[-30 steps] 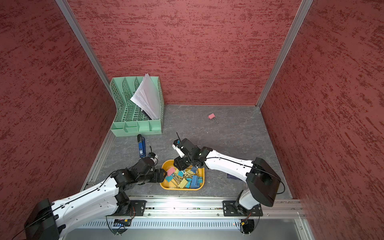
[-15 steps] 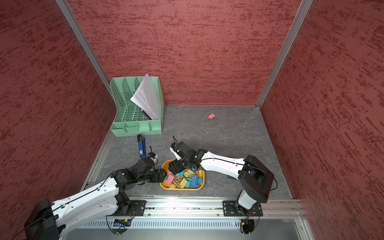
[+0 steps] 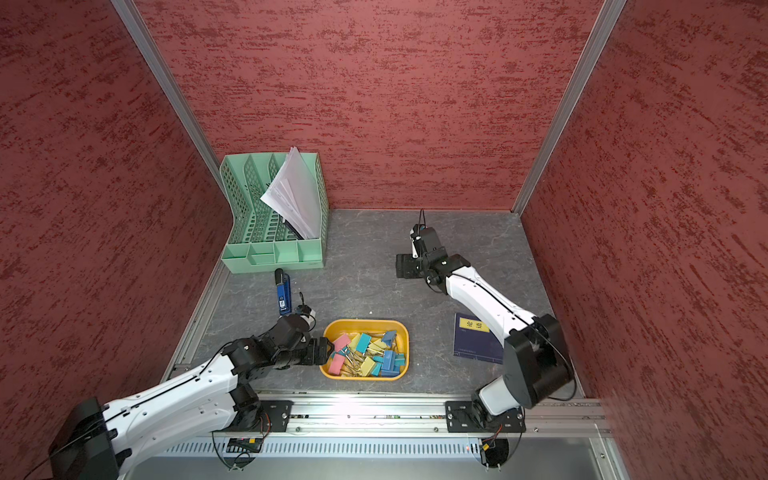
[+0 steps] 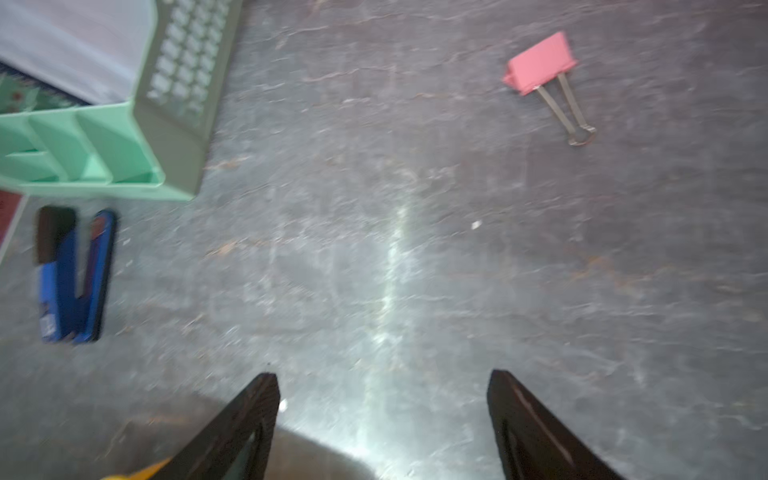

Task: Put the binder clips in the storage box
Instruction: Pick up the binder clip at the center of the board.

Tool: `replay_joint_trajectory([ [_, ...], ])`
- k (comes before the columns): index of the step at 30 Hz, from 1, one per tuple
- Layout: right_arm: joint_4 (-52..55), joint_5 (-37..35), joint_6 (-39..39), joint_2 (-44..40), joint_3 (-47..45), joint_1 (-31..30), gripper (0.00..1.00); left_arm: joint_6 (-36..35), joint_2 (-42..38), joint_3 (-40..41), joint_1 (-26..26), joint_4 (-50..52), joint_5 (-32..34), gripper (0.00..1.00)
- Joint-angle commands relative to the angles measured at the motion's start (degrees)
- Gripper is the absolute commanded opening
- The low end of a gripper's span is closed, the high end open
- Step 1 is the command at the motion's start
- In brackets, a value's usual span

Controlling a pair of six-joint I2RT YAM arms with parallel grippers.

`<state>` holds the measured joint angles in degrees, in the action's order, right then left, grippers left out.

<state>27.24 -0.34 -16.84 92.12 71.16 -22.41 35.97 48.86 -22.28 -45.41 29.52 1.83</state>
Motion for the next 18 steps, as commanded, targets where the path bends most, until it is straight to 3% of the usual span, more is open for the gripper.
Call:
replay_joint_trajectory([
  [1,0.9,-3.1,5.1,8.4,7.3,4.6,0.84,-0.3,0.1,-0.6,-0.2,-0.4,0.8,0.94],
  [10,4.1,-0.1,20.1,30.9,30.4,10.3,0.93,-0.1,0.6,-0.6,-0.2,-0.5,1.0,0.95],
  [18,7.3,3.1,25.4,40.0,40.9,13.4,0.94,-0.1,2.6,-1.1,-0.2,-0.5,1.1,0.95],
])
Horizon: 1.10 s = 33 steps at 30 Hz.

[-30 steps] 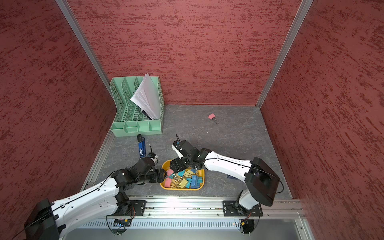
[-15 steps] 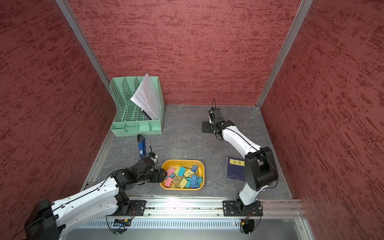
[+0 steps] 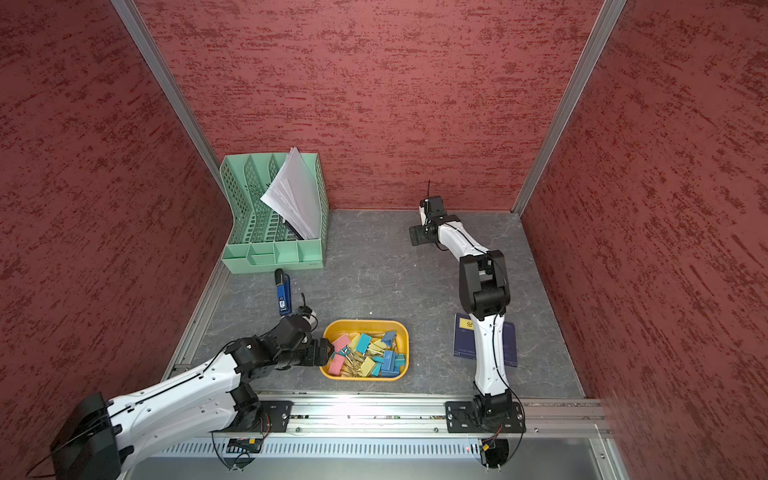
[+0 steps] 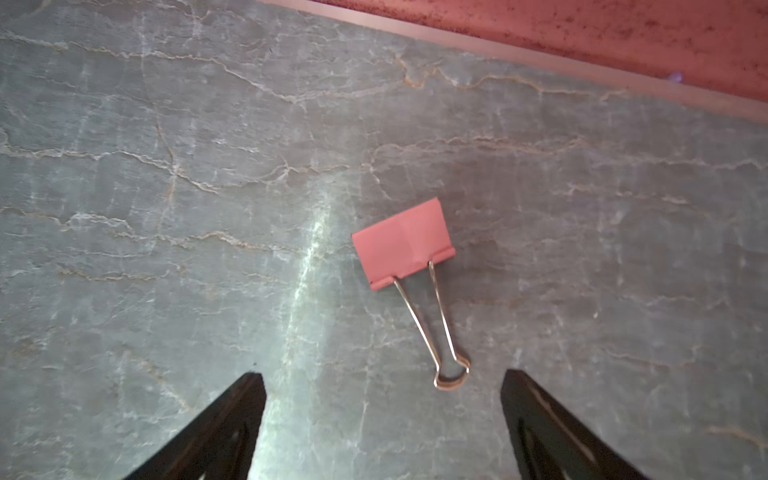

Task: Put the binder clips in the storage box
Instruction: Pick up the binder clip at the center of the board.

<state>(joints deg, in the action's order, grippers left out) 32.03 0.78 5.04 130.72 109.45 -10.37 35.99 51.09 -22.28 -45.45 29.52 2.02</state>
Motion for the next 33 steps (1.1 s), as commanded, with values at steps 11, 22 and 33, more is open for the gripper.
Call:
replay_joint_trajectory([
  [11,2.8,9.1,10.1,5.9,5.6,3.4,0.96,-0.1,1.6,-1.4,-0.2,-0.7,0.8,0.96],
  [22,4.7,10.1,13.9,10.5,12.9,3.5,0.98,-0.2,3.3,-1.8,-0.2,-1.0,0.7,0.96],
  [33,9.8,10.6,14.2,17.6,24.2,3.4,0.98,-0.2,4.3,-2.2,-0.2,-1.0,0.6,0.96],
])
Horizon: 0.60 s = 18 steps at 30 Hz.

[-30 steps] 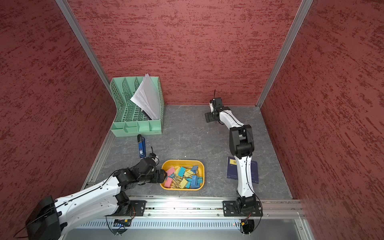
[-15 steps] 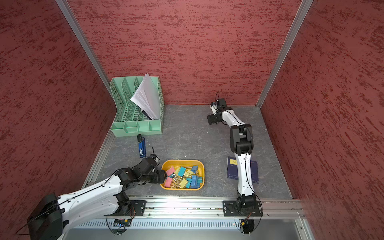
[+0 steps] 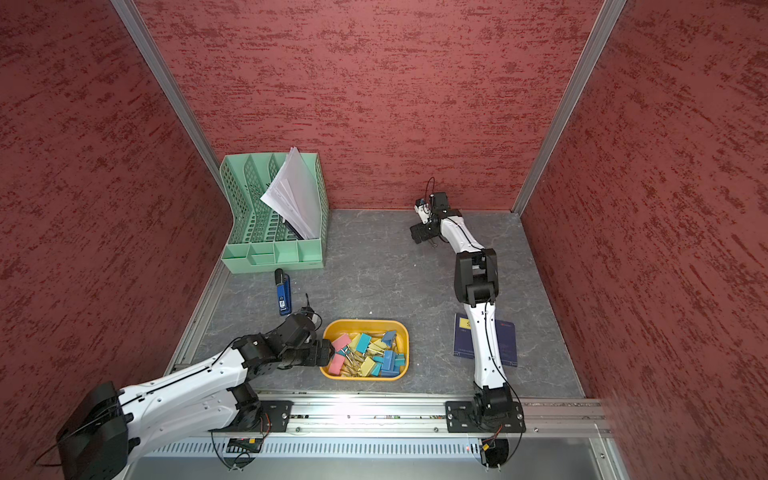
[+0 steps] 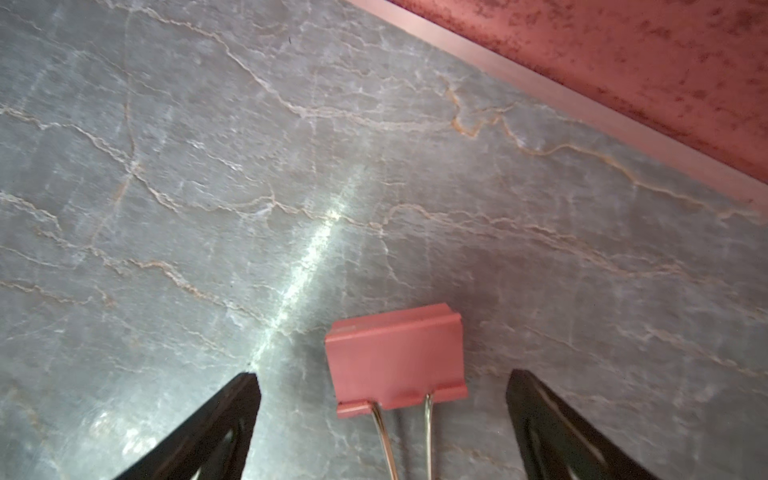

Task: Put the binder clips in the storage box
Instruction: Pick up the binder clip at the center of the board.

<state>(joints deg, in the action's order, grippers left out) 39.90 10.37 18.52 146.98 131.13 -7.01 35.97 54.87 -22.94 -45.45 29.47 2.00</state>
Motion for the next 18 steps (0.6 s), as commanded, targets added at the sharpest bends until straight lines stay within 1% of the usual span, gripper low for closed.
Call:
replay_joint_trajectory([
  [1,2.2,0.7,0.8,1.8,3.1,0.1,0.98,-0.3,0.7,-1.6,-0.2,-1.0,0.6,0.96],
  [5,2.2,0.9,1.3,2.5,4.2,0.1,0.97,-0.2,1.0,-1.6,-0.3,-1.0,0.6,0.96],
  [9,2.2,1.6,1.7,3.1,4.6,0.1,0.9,-0.3,1.2,-1.7,-0.2,-1.0,0.6,0.96],
  [14,2.5,2.5,0.9,3.3,4.5,0.1,0.72,-0.3,1.2,-1.8,-0.2,-1.0,0.6,0.96],
  [18,1.7,2.2,0.1,2.6,4.2,0.0,0.61,-0.3,1.3,-1.7,-0.2,-1.0,0.6,0.96],
])
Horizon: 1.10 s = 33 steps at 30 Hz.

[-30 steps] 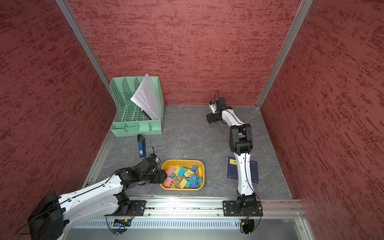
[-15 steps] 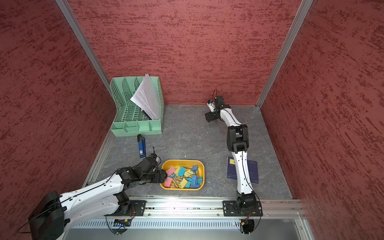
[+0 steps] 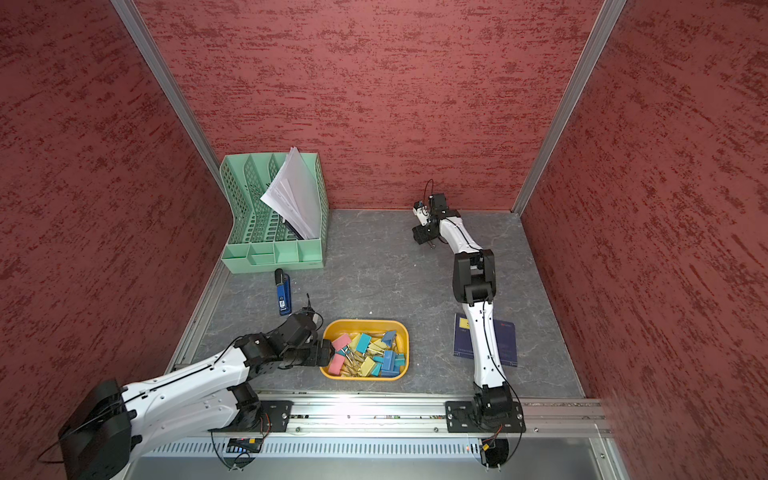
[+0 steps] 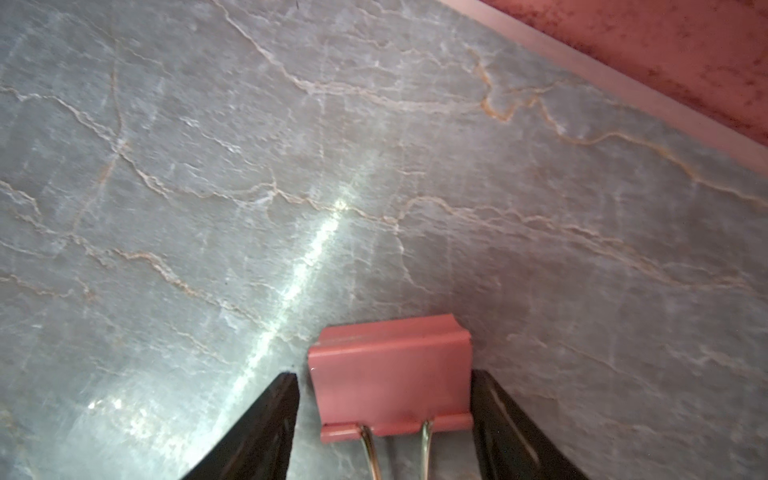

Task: Put the binder clips in the storage box
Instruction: Pick up the binder clip at the center of the board, then place the binder clip in the storage box.

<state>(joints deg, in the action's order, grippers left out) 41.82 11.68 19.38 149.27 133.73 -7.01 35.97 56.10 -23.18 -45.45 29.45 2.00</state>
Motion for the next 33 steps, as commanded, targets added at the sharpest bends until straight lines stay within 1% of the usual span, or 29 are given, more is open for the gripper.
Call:
replay_joint_trajectory([
  [1,-0.5,0.9,-1.0,-0.1,1.5,0.1,0.59,-0.3,0.0,-1.5,-0.2,-0.9,0.6,0.96],
  [4,-2.1,0.4,-1.7,-1.9,-0.3,-0.1,0.56,-0.3,-0.2,-1.5,-0.2,-0.9,0.6,0.96],
  [11,-8.0,-1.6,-2.4,-10.8,-12.1,-1.2,0.52,-0.4,-0.6,-1.4,-0.4,-1.0,0.5,0.97],
  [17,-10.4,-3.7,-3.8,-21.9,-25.1,-3.6,0.52,-0.3,-1.4,-1.2,-0.4,-0.9,0.6,0.96],
  [20,-12.3,-4.9,-4.8,-30.0,-34.5,-6.3,0.51,-0.3,-1.9,-1.1,-0.4,-0.8,0.6,0.97],
  [22,-13.9,-4.4,-8.8,-36.6,-42.0,-8.7,0.51,-0.3,-2.0,-1.0,-0.4,-1.0,0.7,0.97],
  [23,-14.9,-4.3,-9.7,-39.7,-45.7,-10.4,0.51,-0.4,-1.9,-1.1,-0.4,-1.0,0.7,0.97],
  [24,-16.0,-6.0,-11.0,-43.3,-49.8,-12.6,0.51,-0.4,-1.8,-1.1,-0.5,-0.9,0.7,0.97],
  [27,-17.6,-6.1,-15.1,-52.9,-58.9,-19.6,0.53,-0.4,-1.7,-1.2,-0.6,-1.0,0.7,0.97],
  [32,-19.3,-5.8,-22.8,-65.0,-69.2,-31.7,0.55,-0.6,-2.7,-0.9,-0.8,-0.9,0.7,0.97],
  [33,-19.6,-6.7,-24.8,-67.3,-70.8,-34.2,0.56,-0.5,-3.0,-0.9,-0.8,-0.9,0.9,0.97],
])
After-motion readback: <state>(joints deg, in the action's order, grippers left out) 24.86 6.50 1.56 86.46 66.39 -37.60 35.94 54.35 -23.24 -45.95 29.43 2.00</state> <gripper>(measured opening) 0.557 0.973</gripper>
